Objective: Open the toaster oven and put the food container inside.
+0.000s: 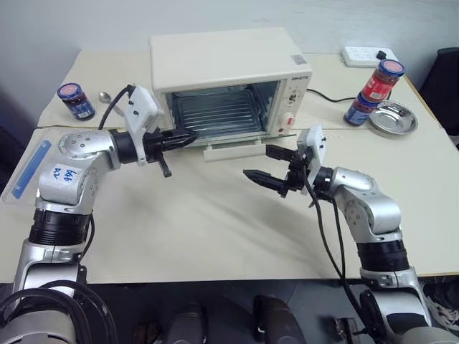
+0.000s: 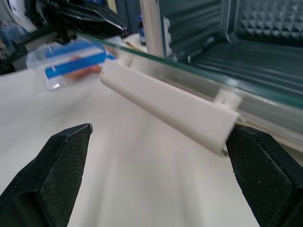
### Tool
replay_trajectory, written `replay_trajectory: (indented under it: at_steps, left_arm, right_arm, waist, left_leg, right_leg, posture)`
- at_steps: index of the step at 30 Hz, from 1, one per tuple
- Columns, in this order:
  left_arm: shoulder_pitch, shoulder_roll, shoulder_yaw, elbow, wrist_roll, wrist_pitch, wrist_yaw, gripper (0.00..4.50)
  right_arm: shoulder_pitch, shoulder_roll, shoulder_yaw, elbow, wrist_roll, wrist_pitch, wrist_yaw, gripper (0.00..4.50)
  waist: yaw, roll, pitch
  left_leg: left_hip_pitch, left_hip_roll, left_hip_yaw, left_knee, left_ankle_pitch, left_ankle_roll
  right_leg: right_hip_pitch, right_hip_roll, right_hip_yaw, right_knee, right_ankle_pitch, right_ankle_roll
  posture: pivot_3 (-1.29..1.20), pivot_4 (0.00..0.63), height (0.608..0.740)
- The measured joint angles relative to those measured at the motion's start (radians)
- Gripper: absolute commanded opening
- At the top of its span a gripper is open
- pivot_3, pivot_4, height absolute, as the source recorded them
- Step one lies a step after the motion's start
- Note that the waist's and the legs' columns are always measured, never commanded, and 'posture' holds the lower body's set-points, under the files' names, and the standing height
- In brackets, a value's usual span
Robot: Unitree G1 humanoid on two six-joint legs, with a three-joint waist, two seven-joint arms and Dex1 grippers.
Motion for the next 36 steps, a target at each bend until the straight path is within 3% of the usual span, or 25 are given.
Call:
replay_trajectory:
  at_steps: [4,10,17,26,28,30,31,36]
  left_arm:
    - [0.028,-0.001,-0.006,-0.013,0.017,-0.005,-0.022,0.05]
    - [0.187,0.004,-0.02,-0.118,0.042,0.022,-0.025,0.05]
    - [0.254,-0.025,-0.034,-0.158,0.118,0.033,0.064,0.05]
    - [0.375,-0.044,-0.029,-0.283,0.164,0.061,0.151,0.05]
    - [0.408,-0.046,0.013,-0.33,0.148,0.096,0.176,0.05]
    - [0.445,-0.063,0.117,-0.409,0.08,0.181,0.219,0.05]
    - [0.46,-0.091,0.227,-0.488,0.005,0.266,0.265,0.05]
    - [0.494,-0.26,0.592,-0.763,-0.237,0.566,0.532,1.21]
  right_arm:
    - [0.11,-0.097,-0.065,-0.061,0.015,0.036,-0.005,4.5]
    - [0.256,-0.24,-0.222,-0.255,0.184,0.164,0.029,4.5]
    - [0.221,-0.259,-0.26,-0.314,0.311,0.24,-0.003,4.5]
    - [0.104,-0.271,-0.235,-0.302,0.359,0.255,0.004,4.5]
    - [0.083,-0.278,-0.215,-0.292,0.359,0.256,0.02,4.5]
    - [0.063,-0.281,-0.199,-0.266,0.359,0.256,0.046,4.5]
    - [0.047,-0.291,-0.189,-0.248,0.359,0.256,0.064,4.5]
    - [-0.017,-0.308,-0.148,-0.187,0.359,0.26,0.13,4.5]
  waist:
    - [0.013,0.0,0.0]
    - [0.017,0.0,0.0]
    - [0.022,0.0,0.0]
    - [0.02,0.0,0.0]
    - [0.02,0.0,0.0]
    - [0.017,-0.001,0.0]
    - [0.016,-0.001,0.0]
    - [0.019,-0.001,0.0]
  left_leg:
    - [0.0,0.0,0.001,0.0,0.0,0.001]
    - [0.001,0.001,0.002,0.001,0.0,0.001]
    - [0.003,0.0,0.001,0.001,0.002,0.002]
    - [0.002,0.0,0.0,0.001,0.0,0.003]
    - [0.002,0.001,-0.002,0.001,0.0,0.003]
    - [0.002,0.001,-0.006,0.001,0.0,0.003]
    - [0.002,0.002,-0.008,0.001,0.0,0.003]
    - [0.003,0.002,-0.011,0.001,0.0,0.004]
  right_leg:
    - [0.0,0.0,0.0,0.0,0.0,0.0]
    - [0.0,0.0,0.001,0.0,0.0,0.0]
    - [0.003,-0.002,0.001,0.0,0.0,0.001]
    - [0.003,-0.003,0.001,-0.001,0.0,0.001]
    - [0.003,-0.002,0.001,-0.001,0.0,0.001]
    - [0.003,-0.002,0.001,-0.001,0.0,0.001]
    - [0.003,-0.003,0.001,-0.001,0.0,0.001]
    - [0.006,-0.005,0.001,0.0,0.001,0.001]
  posture:
    - [0.0,0.15,0.74]
    - [0.0,0.15,0.74]
    - [0.0,0.15,0.74]
    - [0.0,0.15,0.74]
    - [0.0,0.15,0.74]
    - [0.0,0.15,0.74]
    - [0.0,0.15,0.74]
    - [0.0,0.15,0.74]
